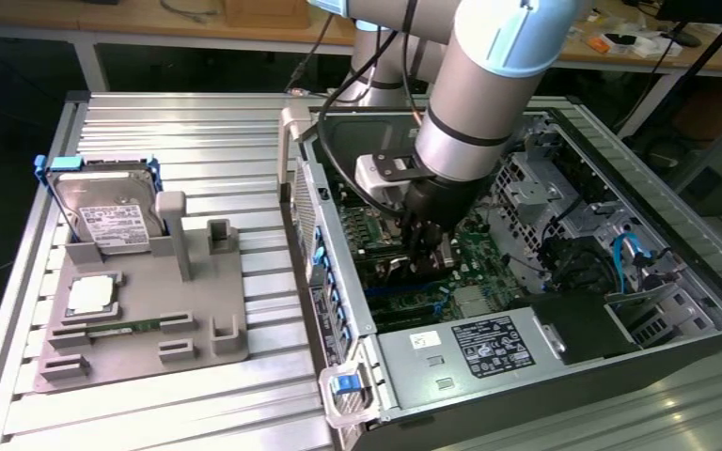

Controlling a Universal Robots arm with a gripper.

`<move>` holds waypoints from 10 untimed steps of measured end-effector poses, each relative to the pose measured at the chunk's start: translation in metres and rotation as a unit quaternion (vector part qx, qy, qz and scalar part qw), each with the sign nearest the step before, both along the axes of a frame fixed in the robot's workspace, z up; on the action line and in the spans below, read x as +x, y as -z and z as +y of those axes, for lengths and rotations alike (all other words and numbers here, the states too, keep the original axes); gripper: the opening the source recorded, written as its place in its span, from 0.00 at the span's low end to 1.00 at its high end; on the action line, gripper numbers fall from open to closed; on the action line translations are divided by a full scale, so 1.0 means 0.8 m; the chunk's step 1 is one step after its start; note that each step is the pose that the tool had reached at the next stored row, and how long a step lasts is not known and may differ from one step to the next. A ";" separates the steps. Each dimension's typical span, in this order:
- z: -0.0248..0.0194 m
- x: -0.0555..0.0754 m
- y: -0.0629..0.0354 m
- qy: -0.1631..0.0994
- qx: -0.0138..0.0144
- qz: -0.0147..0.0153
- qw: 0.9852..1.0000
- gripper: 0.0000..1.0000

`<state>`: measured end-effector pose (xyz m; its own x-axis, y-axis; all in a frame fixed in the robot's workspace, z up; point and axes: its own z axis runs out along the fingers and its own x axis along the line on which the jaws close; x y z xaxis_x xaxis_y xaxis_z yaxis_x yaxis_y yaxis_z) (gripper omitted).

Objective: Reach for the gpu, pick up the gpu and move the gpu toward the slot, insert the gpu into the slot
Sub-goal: 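Insert the gpu into the slot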

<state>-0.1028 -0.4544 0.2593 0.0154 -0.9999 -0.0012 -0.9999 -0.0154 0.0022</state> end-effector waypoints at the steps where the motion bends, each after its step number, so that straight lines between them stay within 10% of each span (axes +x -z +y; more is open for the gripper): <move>1: 0.0000 0.000 0.000 0.000 0.000 0.000 1.000 0.27; 10: 0.0001 0.000 0.000 0.000 0.000 0.001 1.000 0.27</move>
